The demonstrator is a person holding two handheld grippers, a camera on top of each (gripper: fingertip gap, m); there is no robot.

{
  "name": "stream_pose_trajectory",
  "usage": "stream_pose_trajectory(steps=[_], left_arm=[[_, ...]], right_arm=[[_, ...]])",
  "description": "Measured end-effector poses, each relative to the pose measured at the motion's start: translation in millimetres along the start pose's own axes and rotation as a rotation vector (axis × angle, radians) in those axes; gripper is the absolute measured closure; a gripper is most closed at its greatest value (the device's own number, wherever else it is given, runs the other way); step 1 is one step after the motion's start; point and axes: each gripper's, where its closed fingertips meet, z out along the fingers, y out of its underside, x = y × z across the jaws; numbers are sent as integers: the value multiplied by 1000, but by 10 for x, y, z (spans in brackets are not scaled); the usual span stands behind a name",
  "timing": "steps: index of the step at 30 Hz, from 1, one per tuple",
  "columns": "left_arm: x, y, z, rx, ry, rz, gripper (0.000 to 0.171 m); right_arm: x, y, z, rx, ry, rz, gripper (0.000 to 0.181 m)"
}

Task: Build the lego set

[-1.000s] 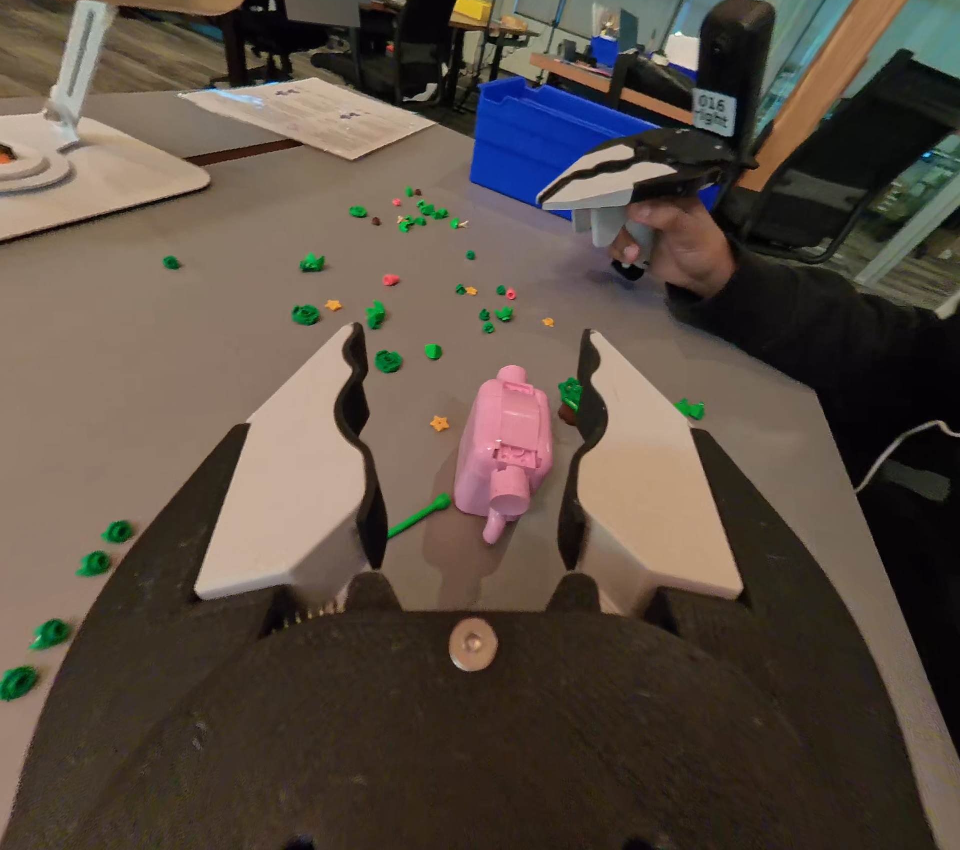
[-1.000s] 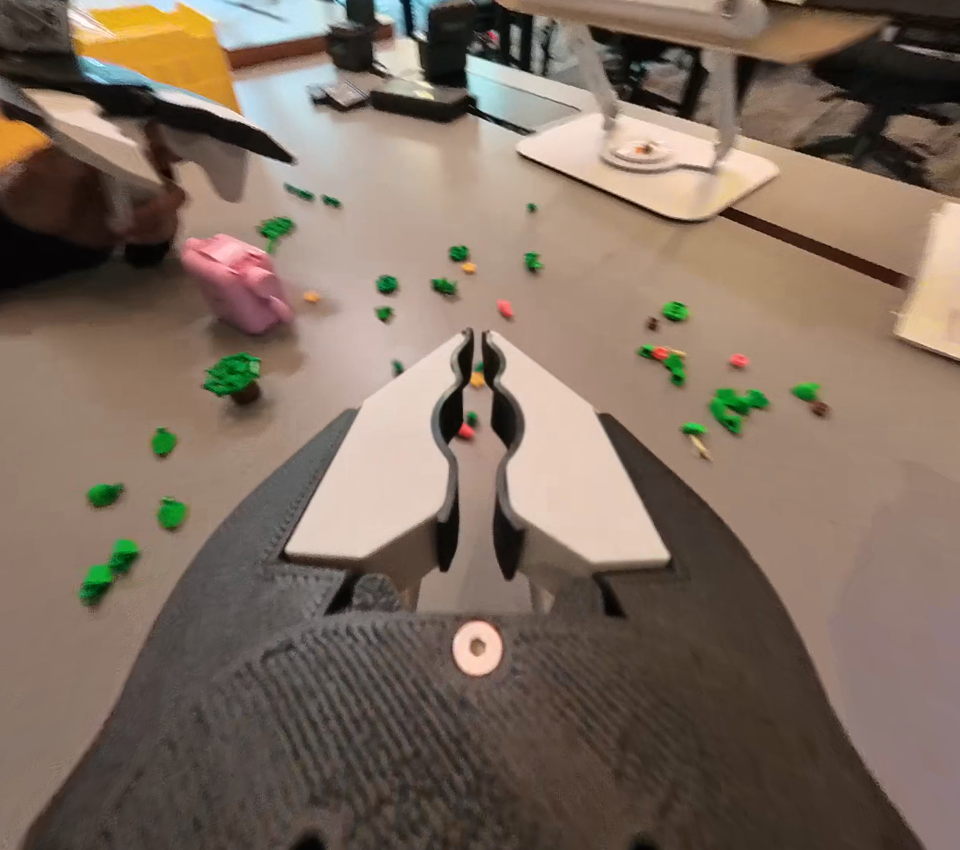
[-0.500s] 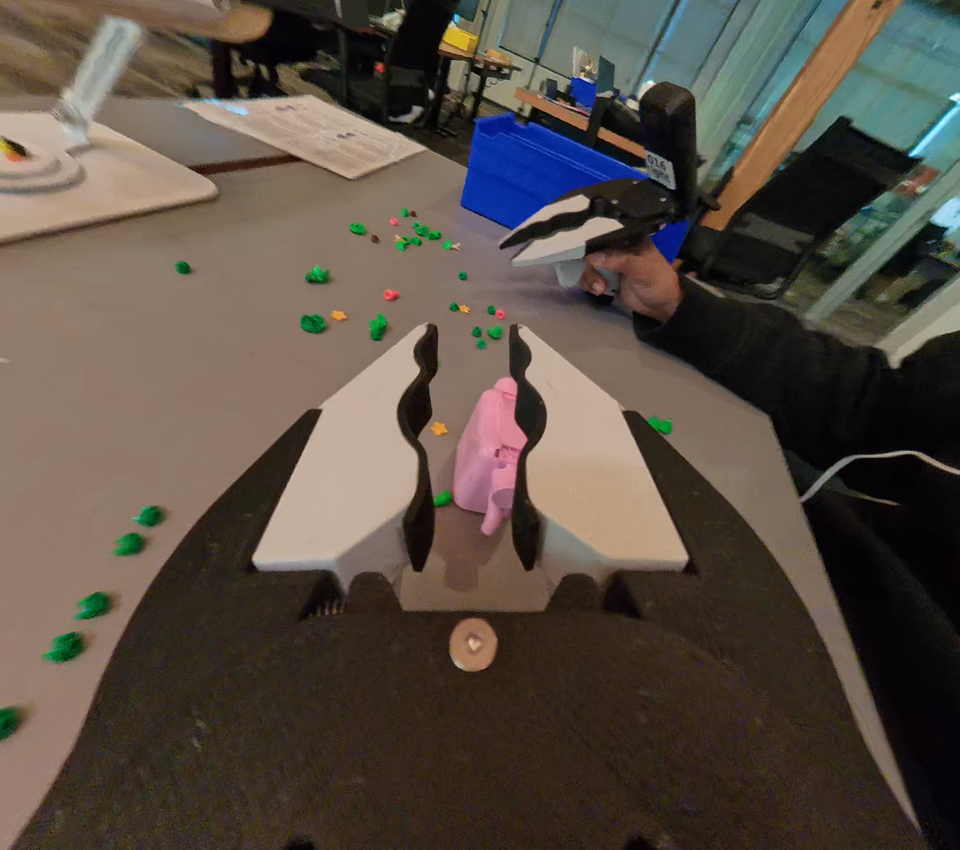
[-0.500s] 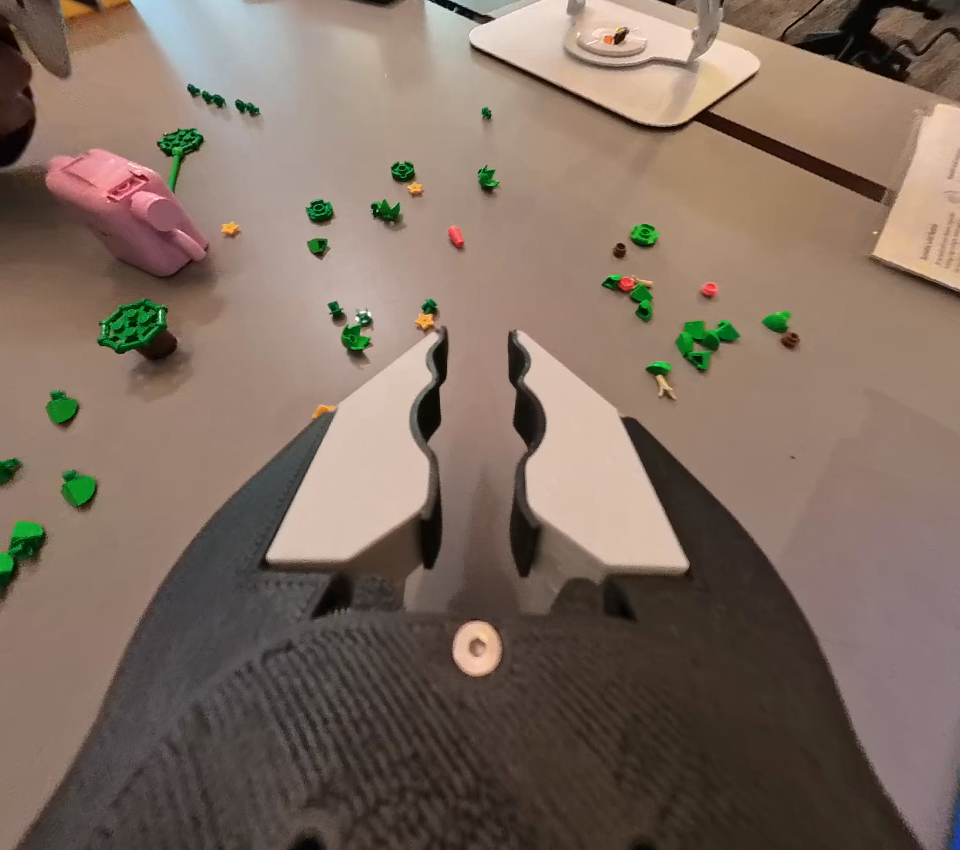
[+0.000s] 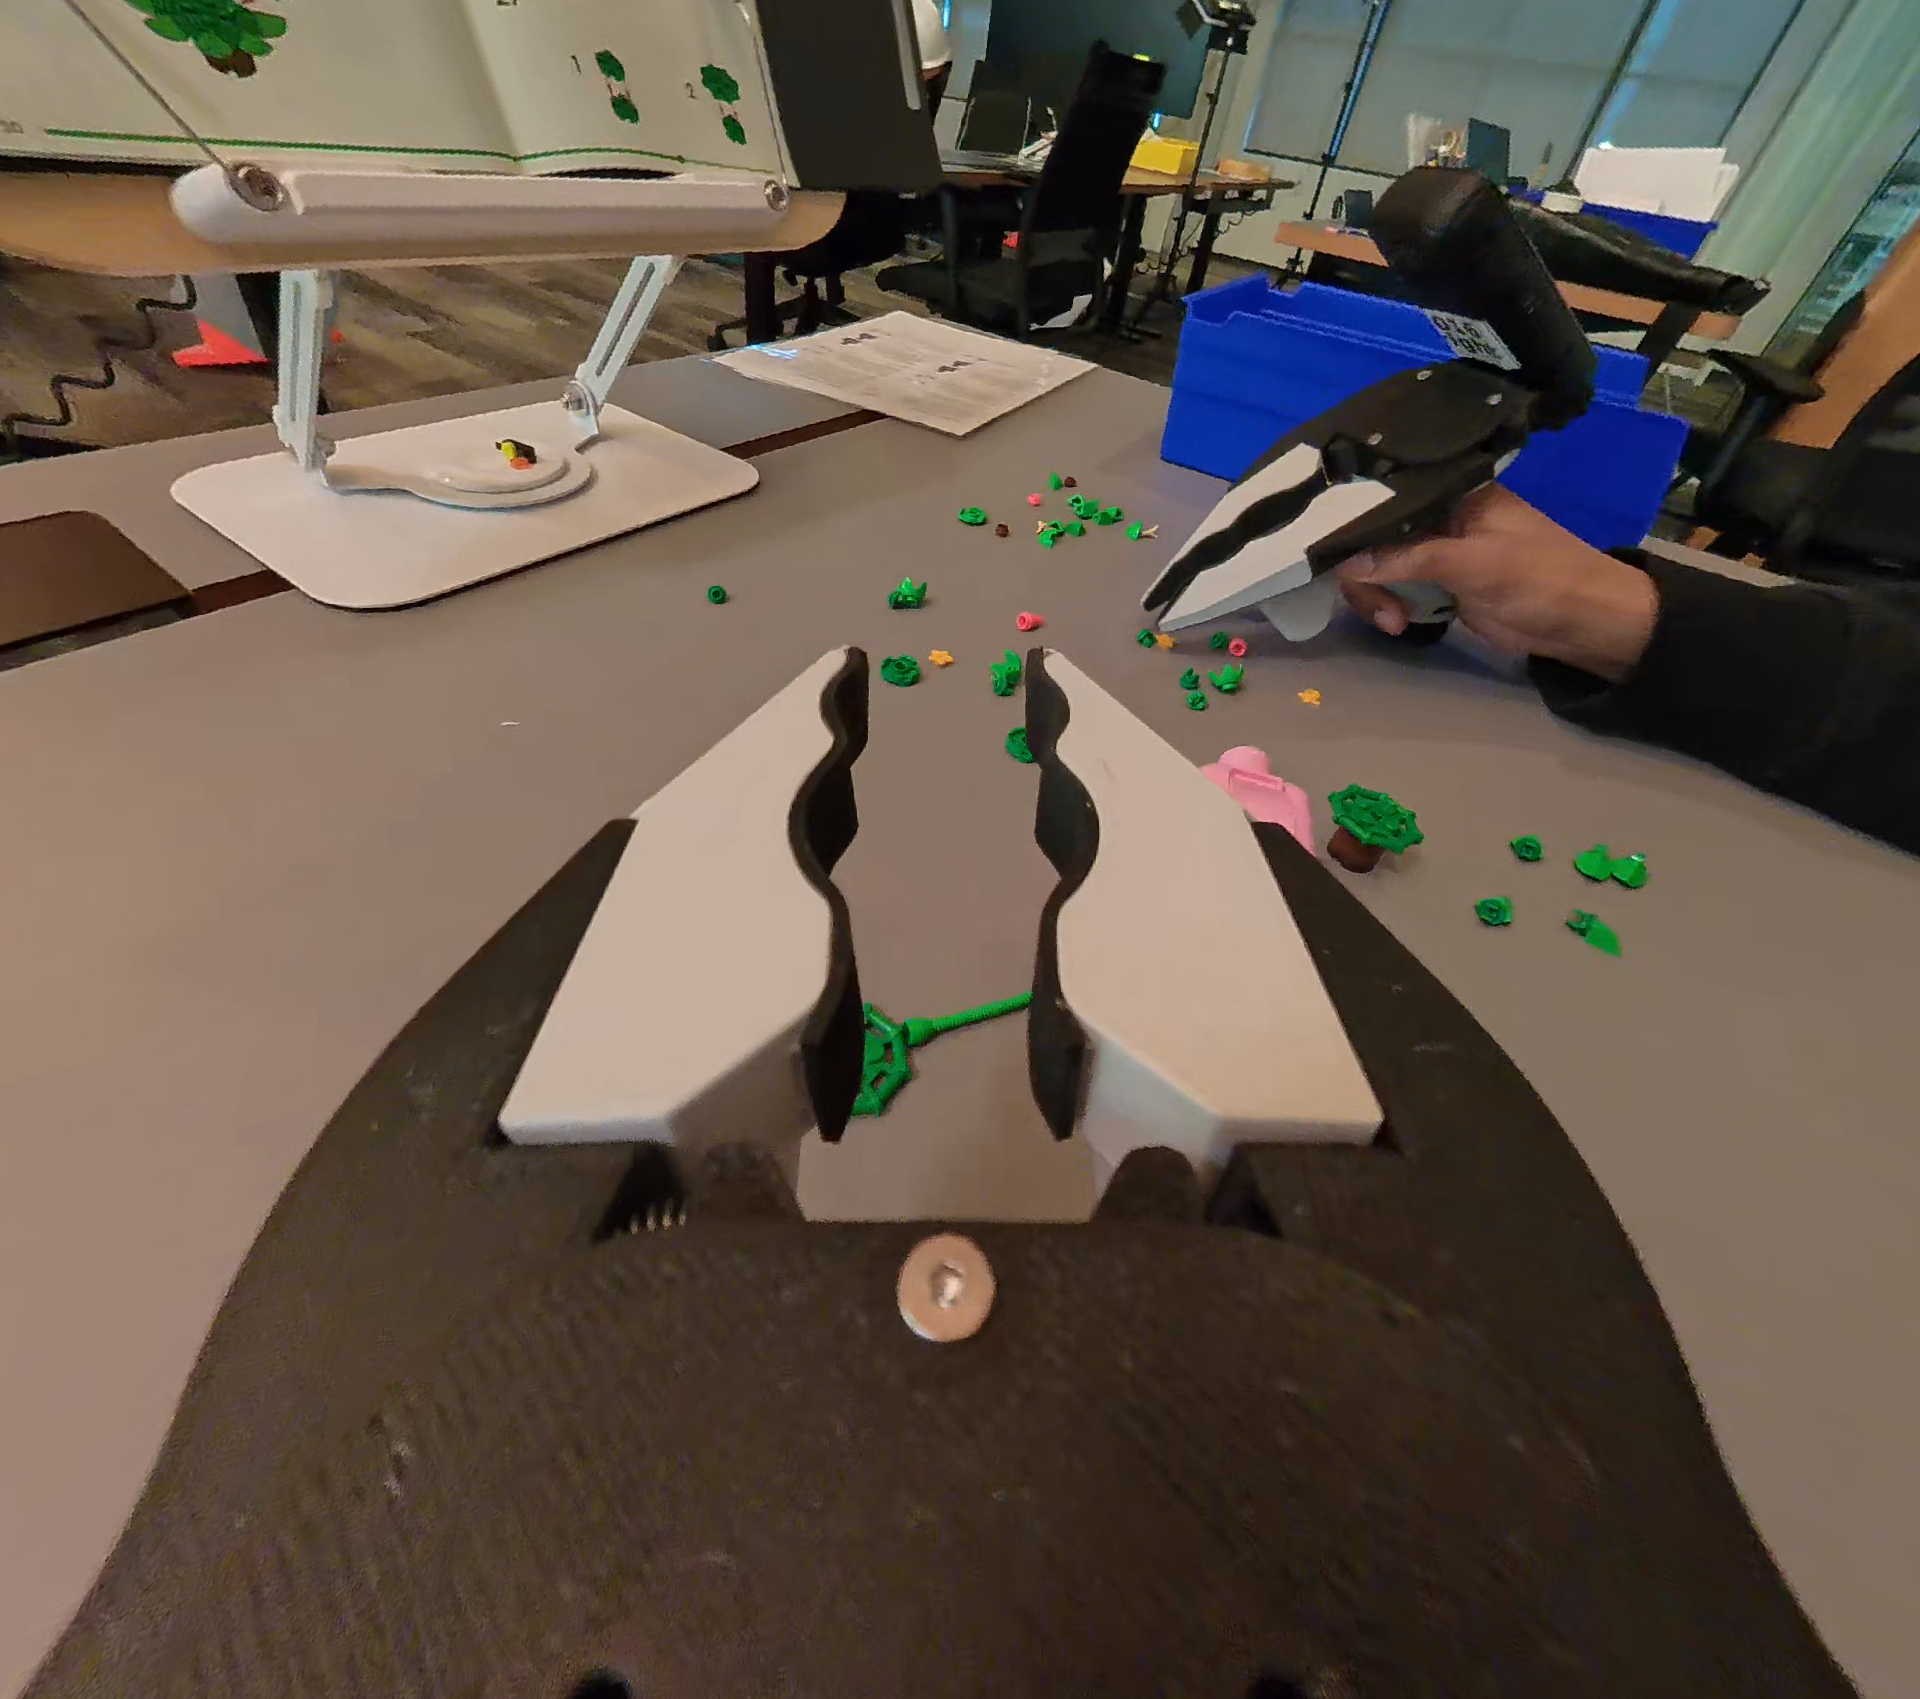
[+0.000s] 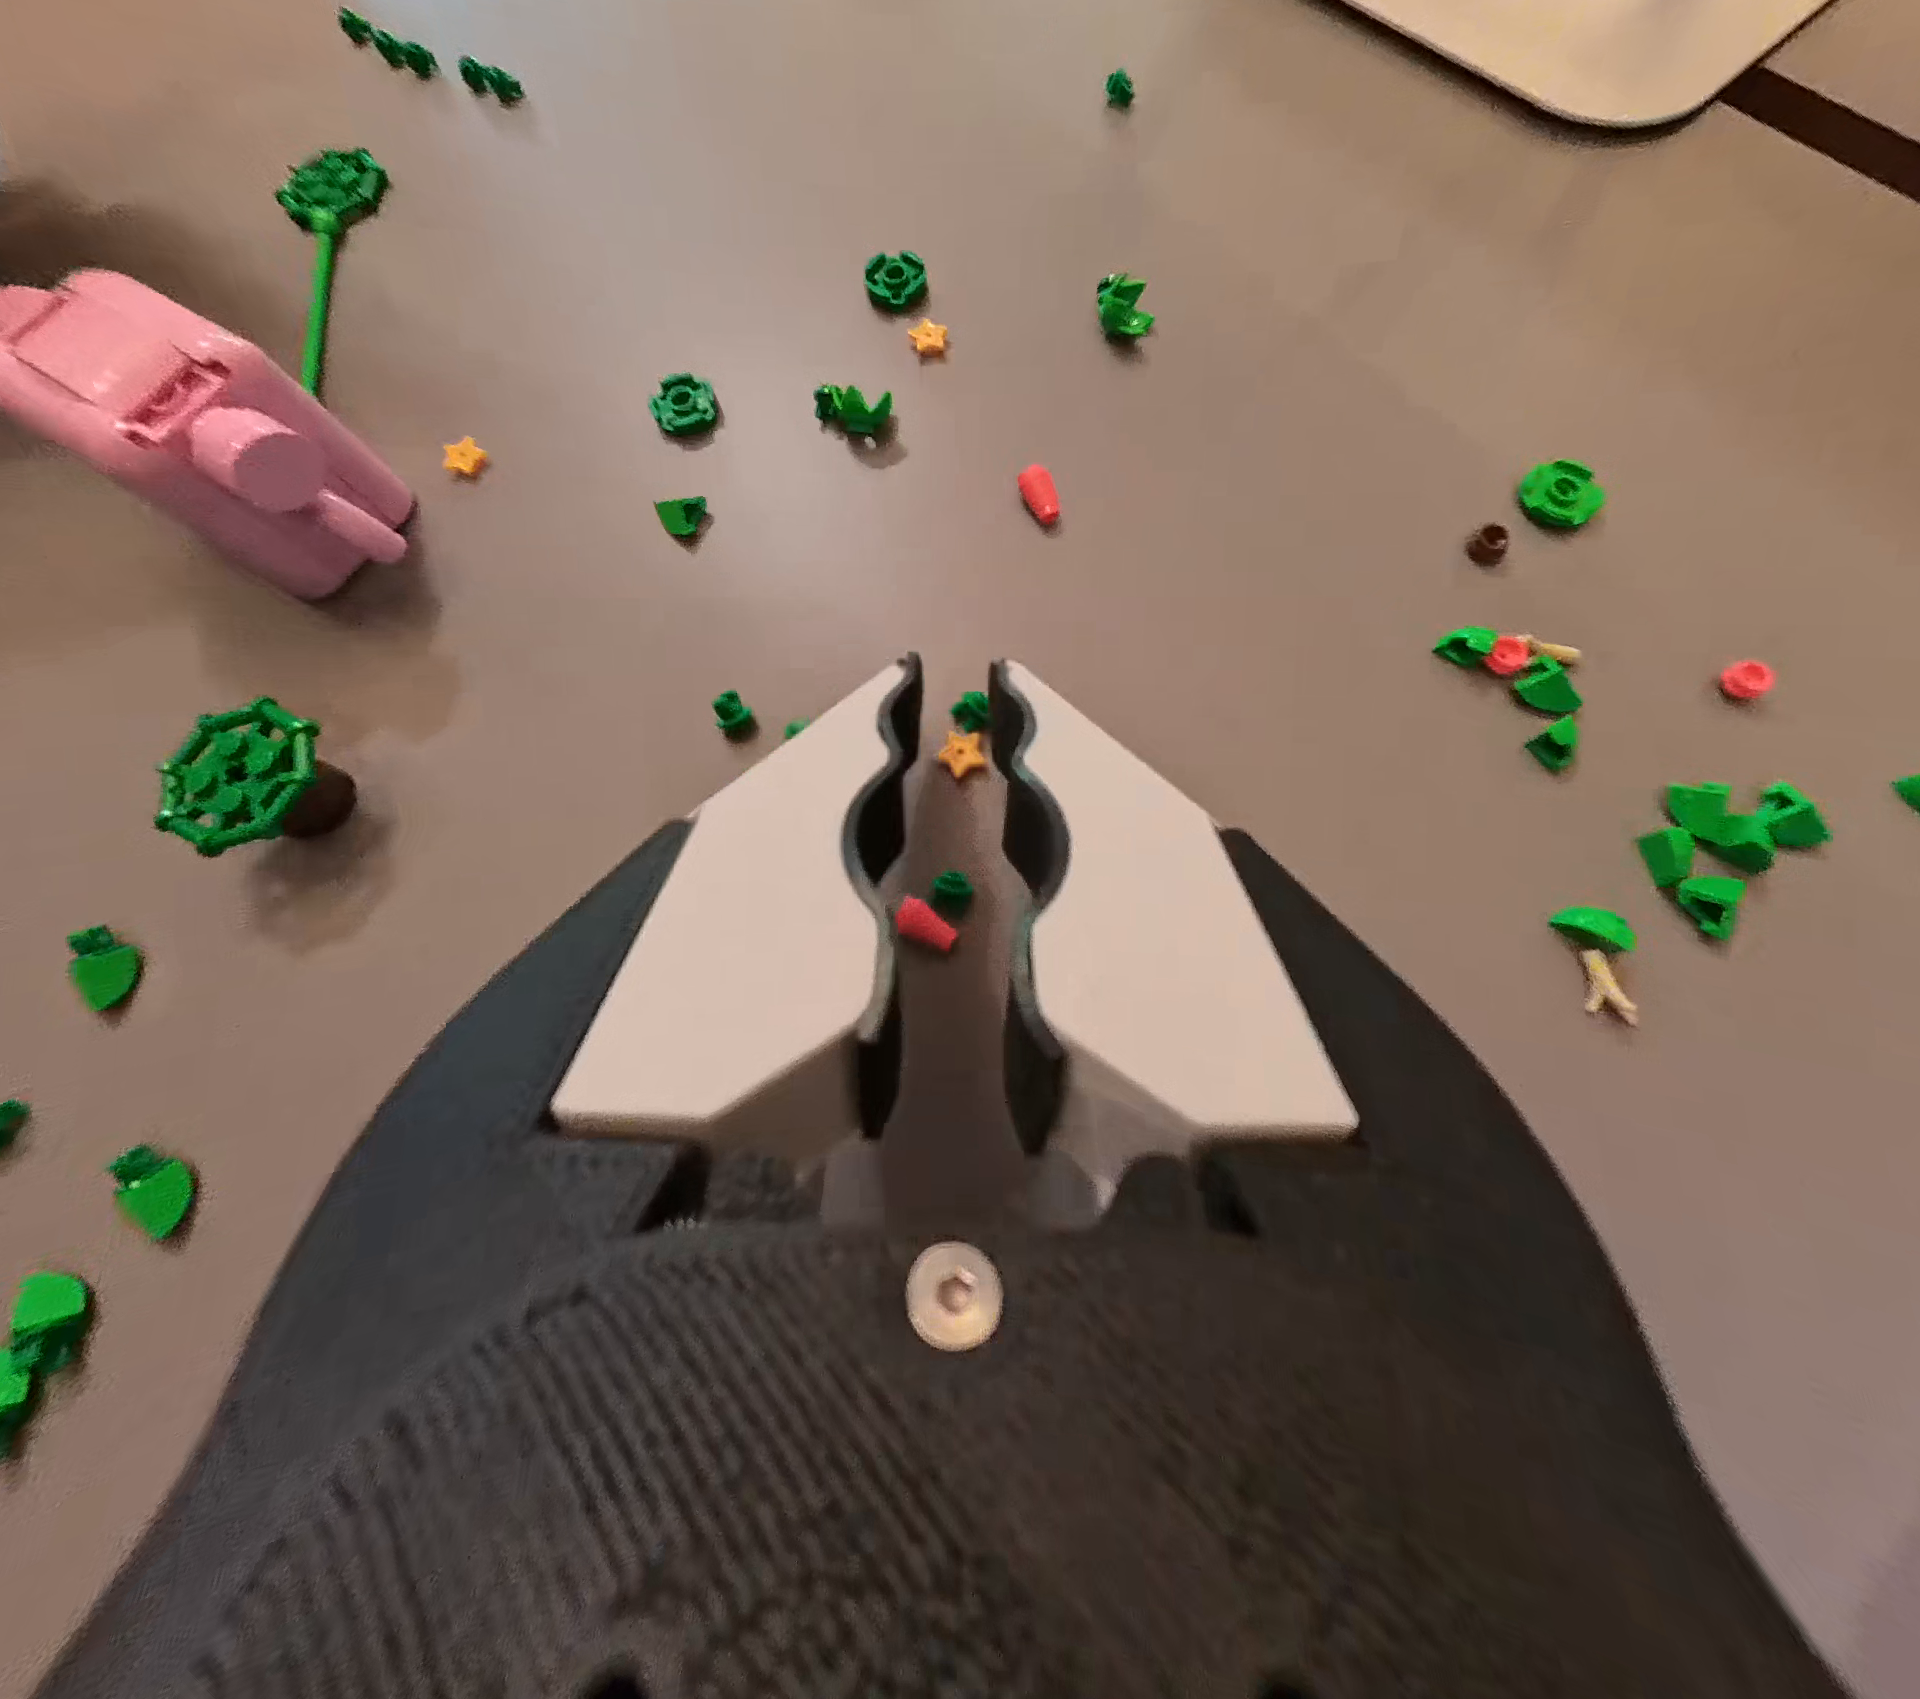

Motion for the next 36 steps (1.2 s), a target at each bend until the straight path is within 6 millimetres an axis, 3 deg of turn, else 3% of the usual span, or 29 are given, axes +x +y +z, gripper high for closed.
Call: stream_pose_trajectory(steps=[3,8,21,31,36], left_arm=[[-16,17,8,-4,-2,-11,144],[25,36,35,-14,14,-8,143],[186,59,78,-49,33,104,138],[105,146,52,-68,6,94,135],[116,159,57,-70,16,84,135]], right_arm=[[1,90,87,-76,16,-20,169],[-13,71,77,-64,-2,-12,177],[-179,-252,-377,269,-58,-16,177],[81,-359,-715,457,-123,143,177],[98,-269,-712,406,-57,82,177]])
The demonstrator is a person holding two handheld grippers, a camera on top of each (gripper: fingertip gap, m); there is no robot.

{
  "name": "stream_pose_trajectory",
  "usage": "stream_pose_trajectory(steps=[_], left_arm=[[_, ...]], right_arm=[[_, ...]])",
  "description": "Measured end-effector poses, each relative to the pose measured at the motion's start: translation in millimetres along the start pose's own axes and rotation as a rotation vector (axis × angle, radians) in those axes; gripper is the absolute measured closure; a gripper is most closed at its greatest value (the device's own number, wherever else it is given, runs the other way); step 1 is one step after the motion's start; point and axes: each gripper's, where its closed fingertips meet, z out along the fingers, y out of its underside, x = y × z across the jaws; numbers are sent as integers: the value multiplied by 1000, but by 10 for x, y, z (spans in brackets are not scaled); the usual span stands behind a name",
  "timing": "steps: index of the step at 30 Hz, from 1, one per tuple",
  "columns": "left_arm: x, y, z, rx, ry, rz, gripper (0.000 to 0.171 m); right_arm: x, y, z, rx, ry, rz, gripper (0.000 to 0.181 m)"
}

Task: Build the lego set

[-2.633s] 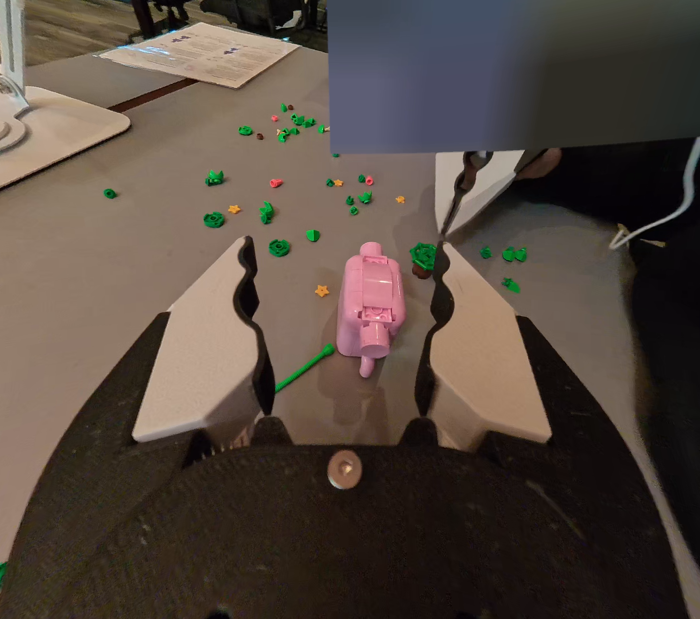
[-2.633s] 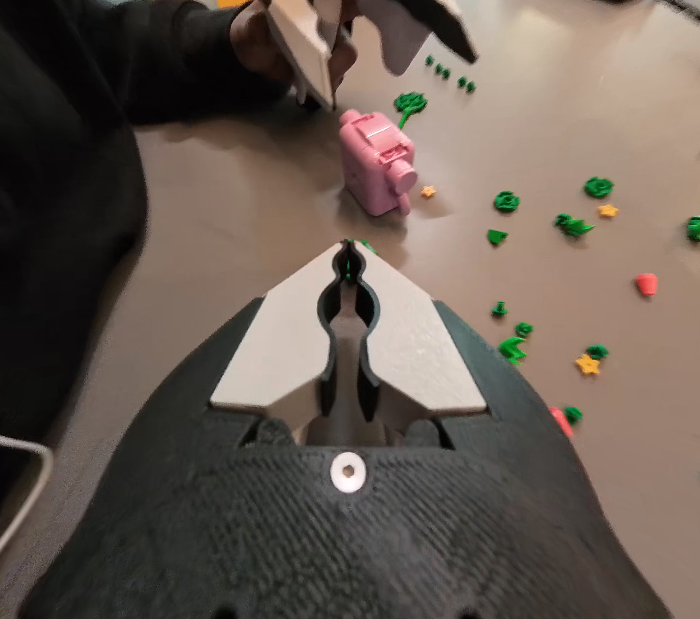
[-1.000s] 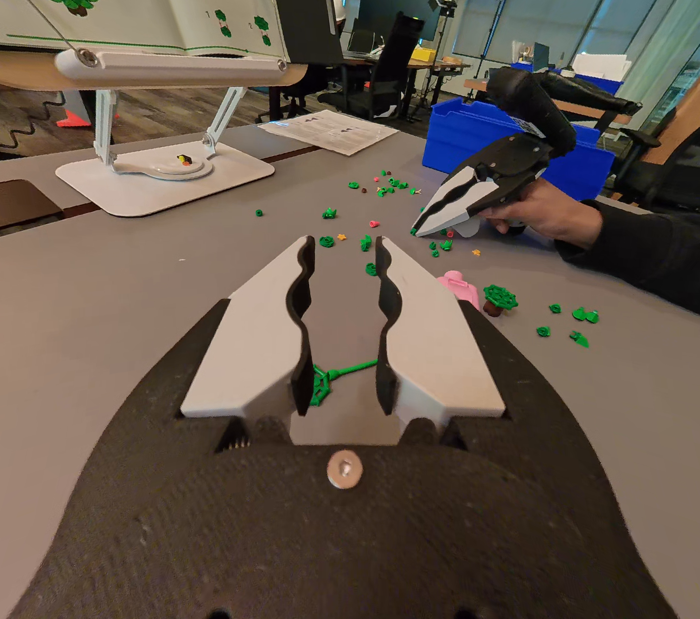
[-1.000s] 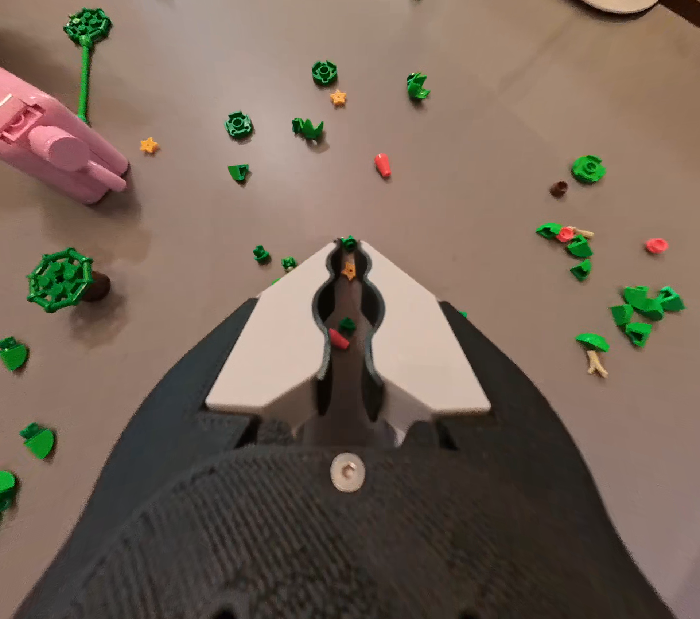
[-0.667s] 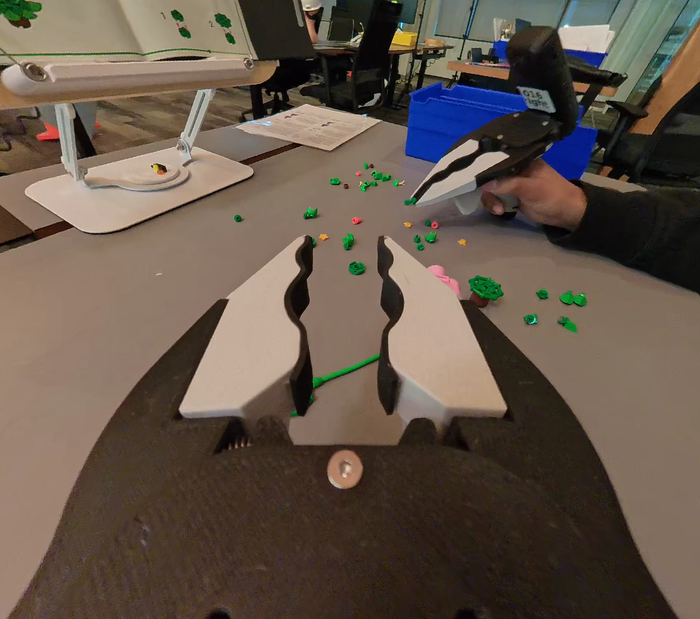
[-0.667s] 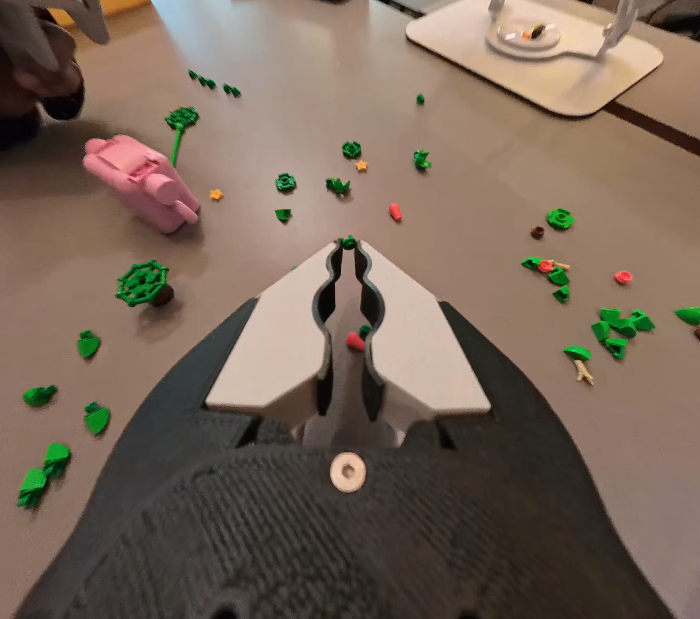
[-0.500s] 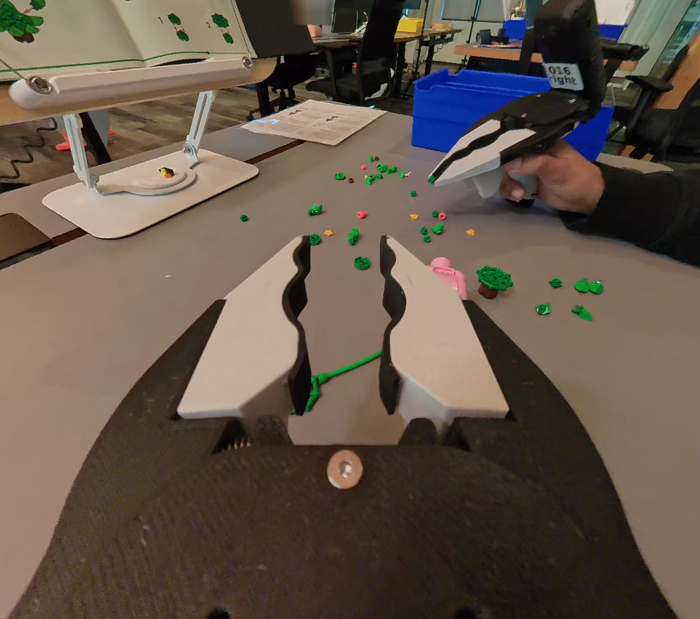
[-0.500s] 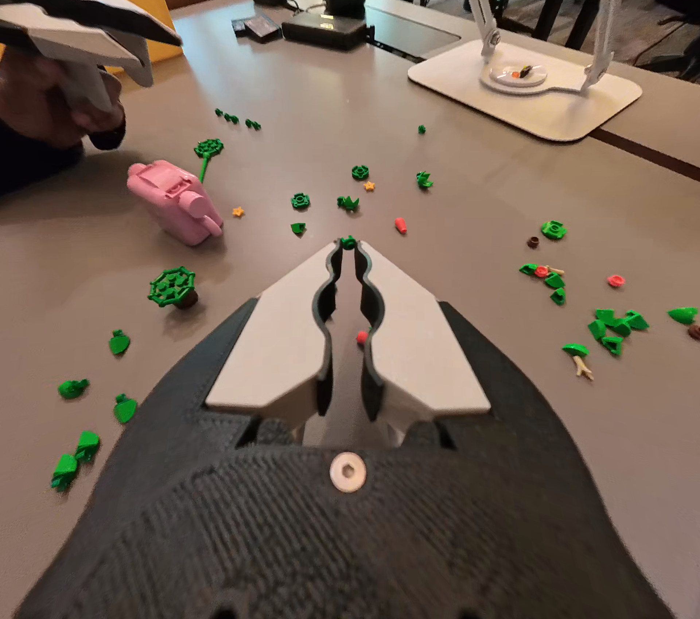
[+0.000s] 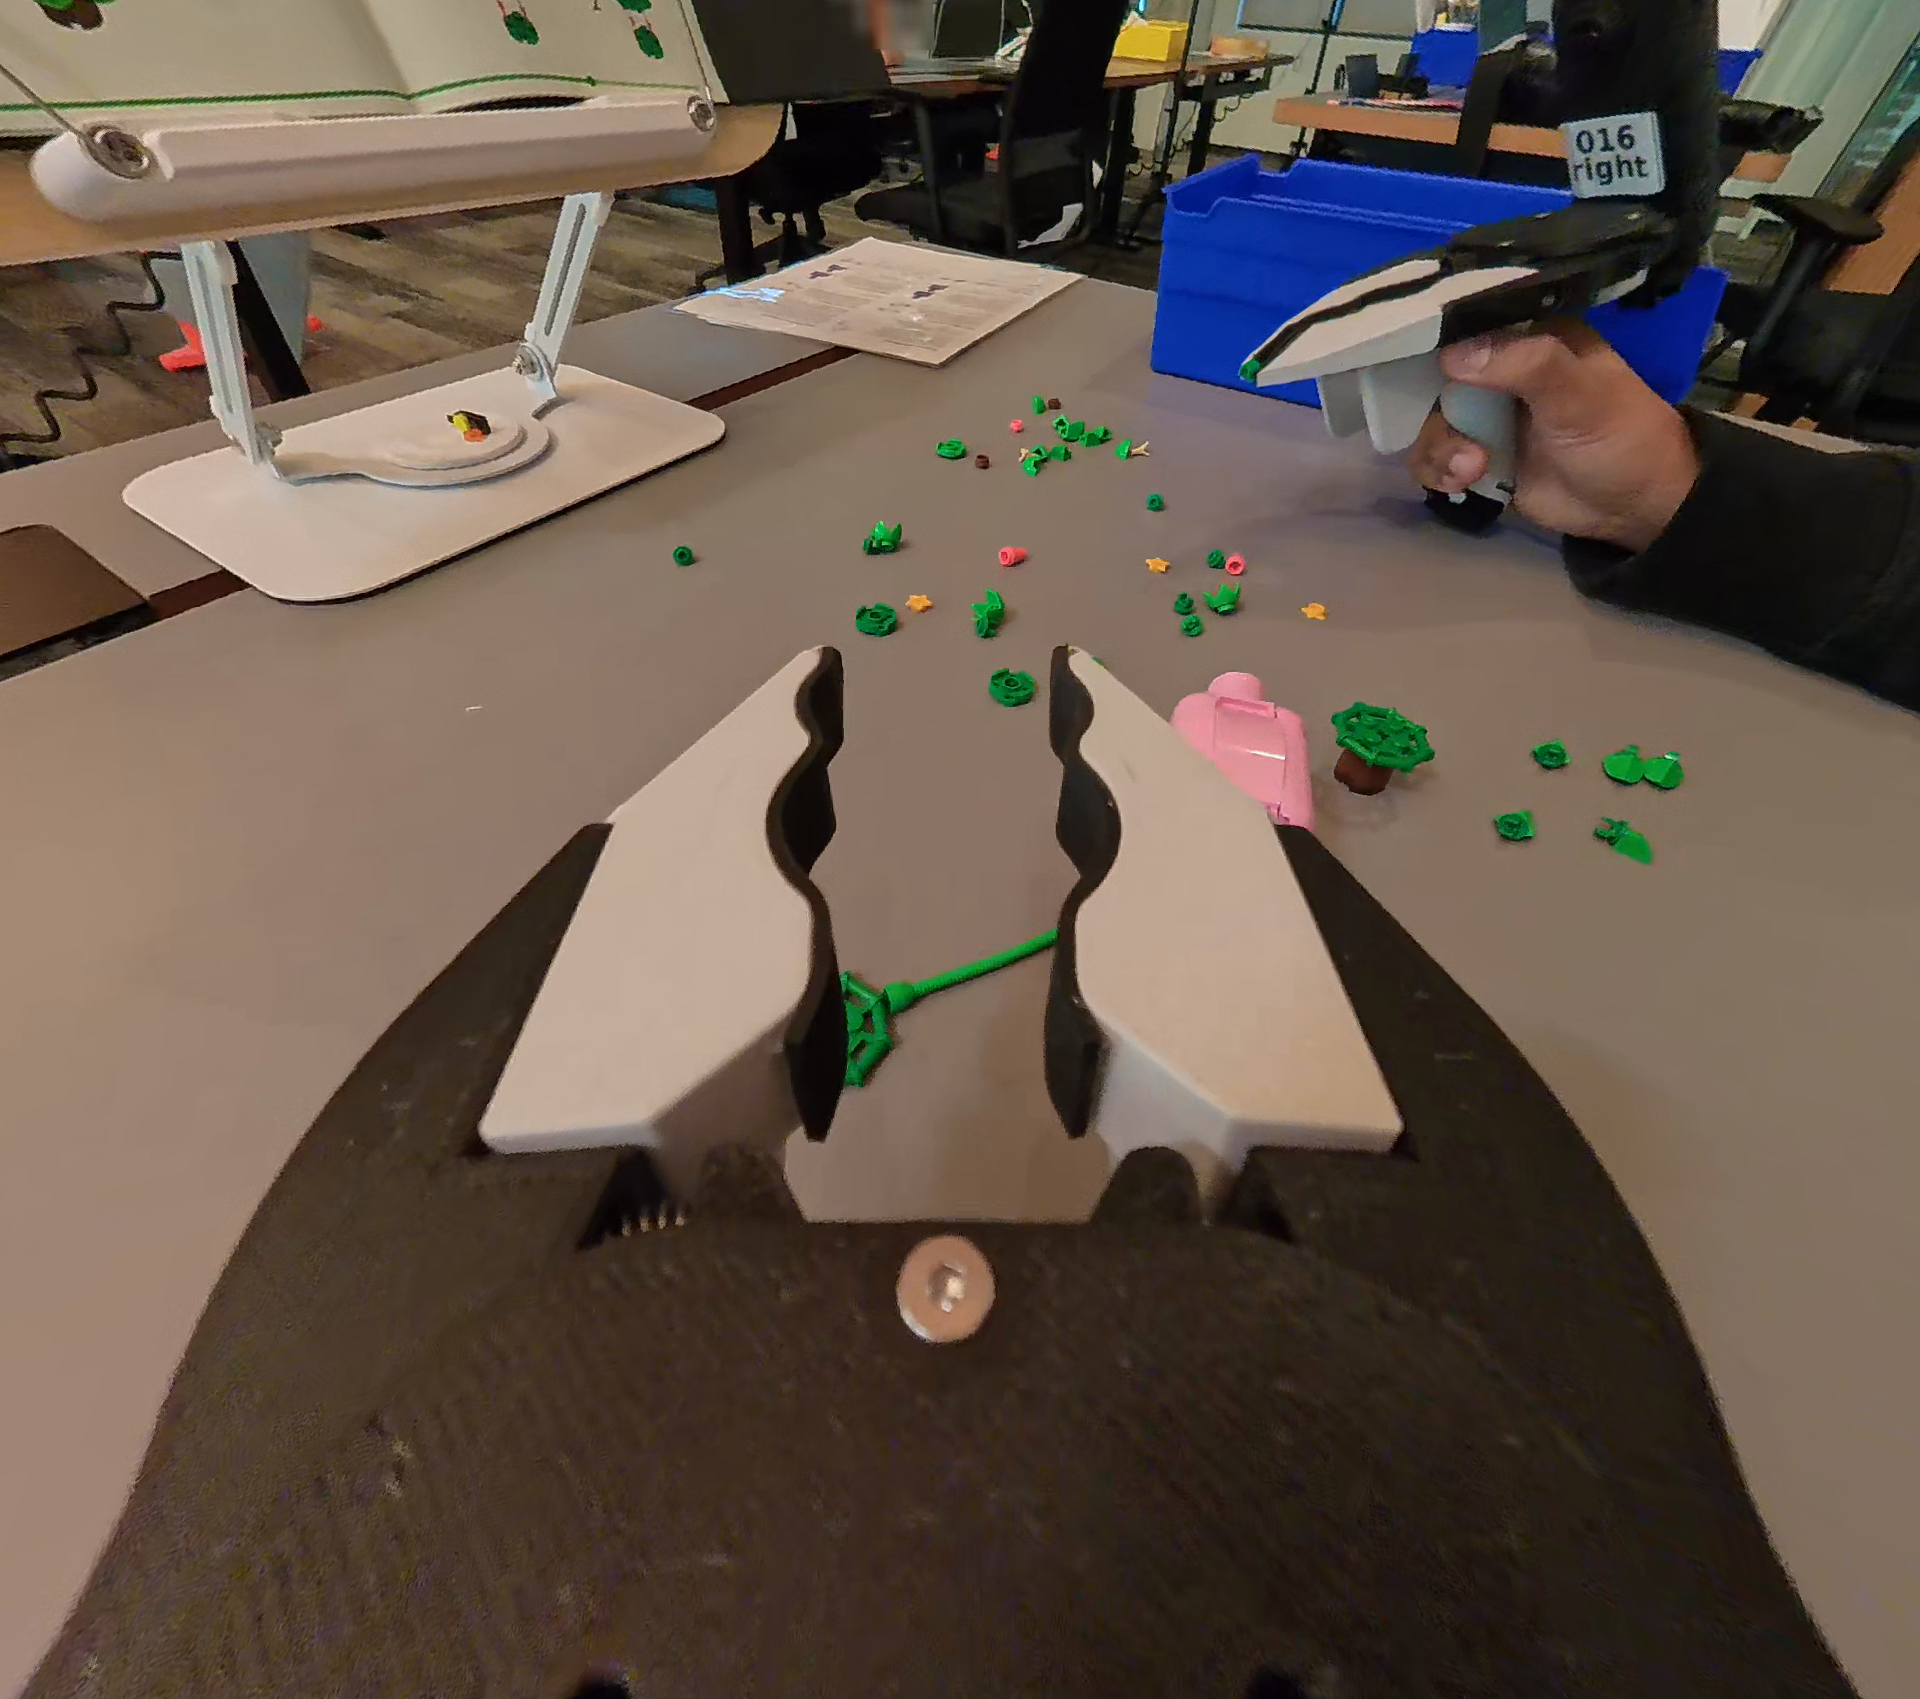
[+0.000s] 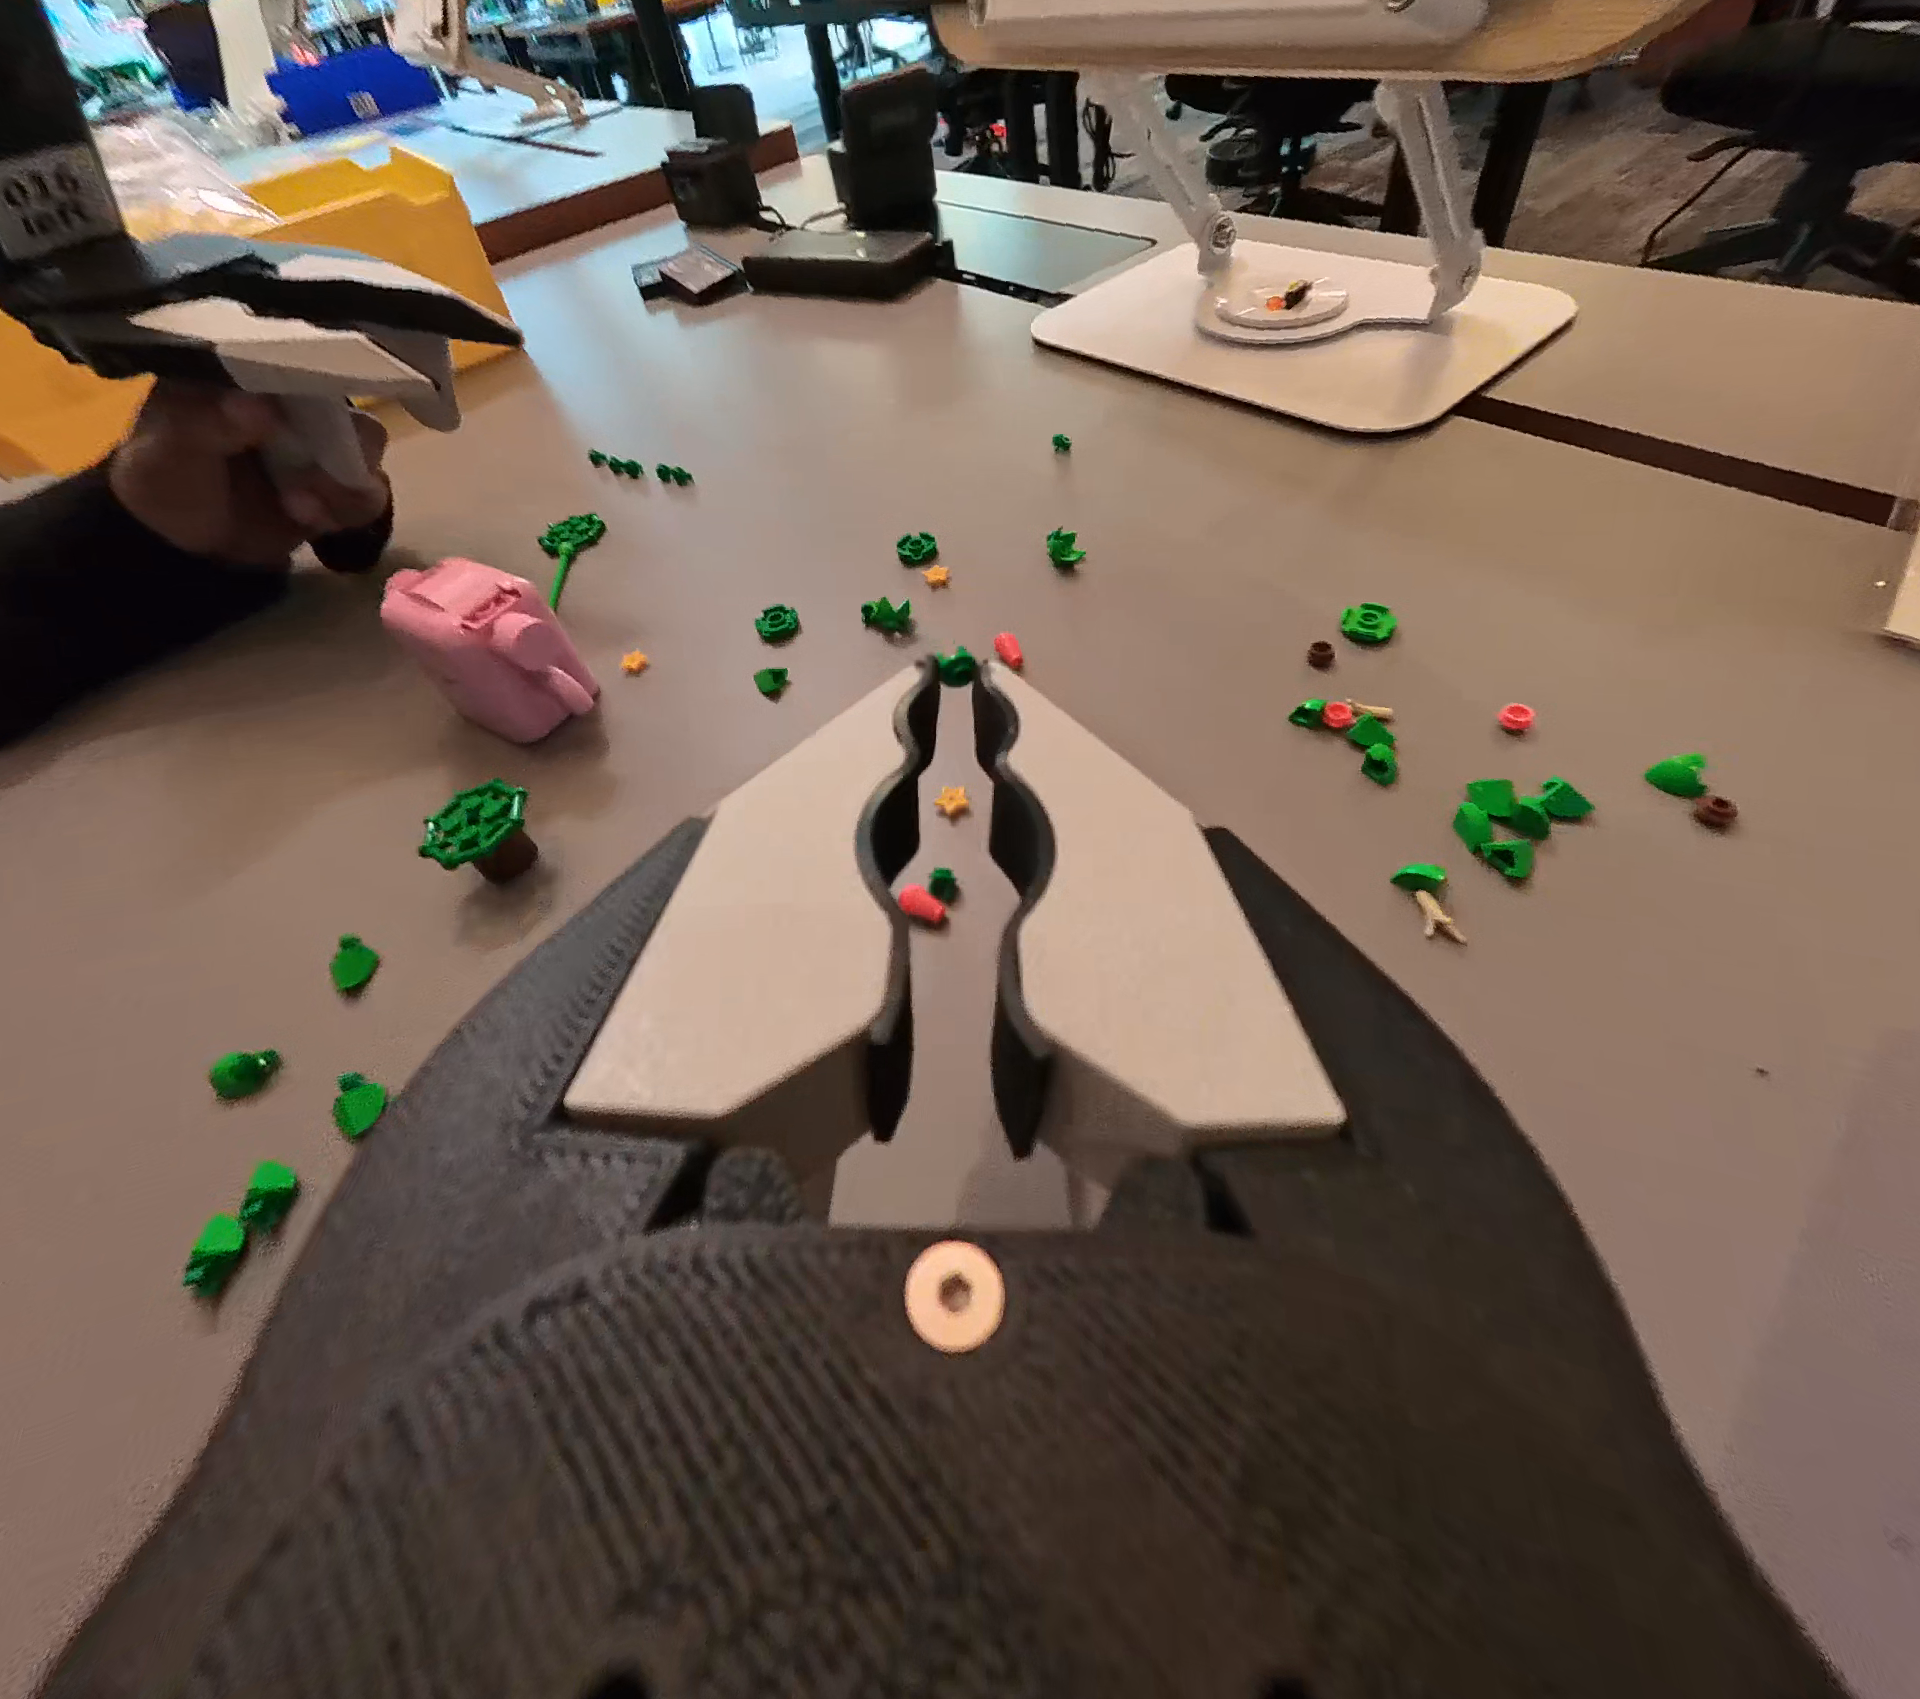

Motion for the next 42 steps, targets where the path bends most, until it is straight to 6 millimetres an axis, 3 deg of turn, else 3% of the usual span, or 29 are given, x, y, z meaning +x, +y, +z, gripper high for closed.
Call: stream_pose_trajectory(steps=[3,7,13,17,25,27,34,42], left_arm=[[40,-20,4,9,19,-4,135],[196,-139,-9,67,74,7,135],[723,-330,29,155,273,-18,139],[987,-287,116,131,416,-121,138],[1052,-306,113,128,533,-322,149],[1108,-286,111,101,578,-368,159],[1228,-389,74,110,814,-757,156],[1313,-340,86,59,884,-854,160]], right_arm=[[-110,11,73,-17,-24,-33,177],[-486,-126,198,12,-133,-98,177],[-1280,-331,381,47,-475,-153,177],[-1547,-294,477,45,-612,-212,177],[-1784,-265,413,116,-599,-254,177],[-1782,-284,392,147,-555,-293,177],[-1775,-360,353,223,-333,-605,177],[-1873,-308,396,251,-164,-932,177]])
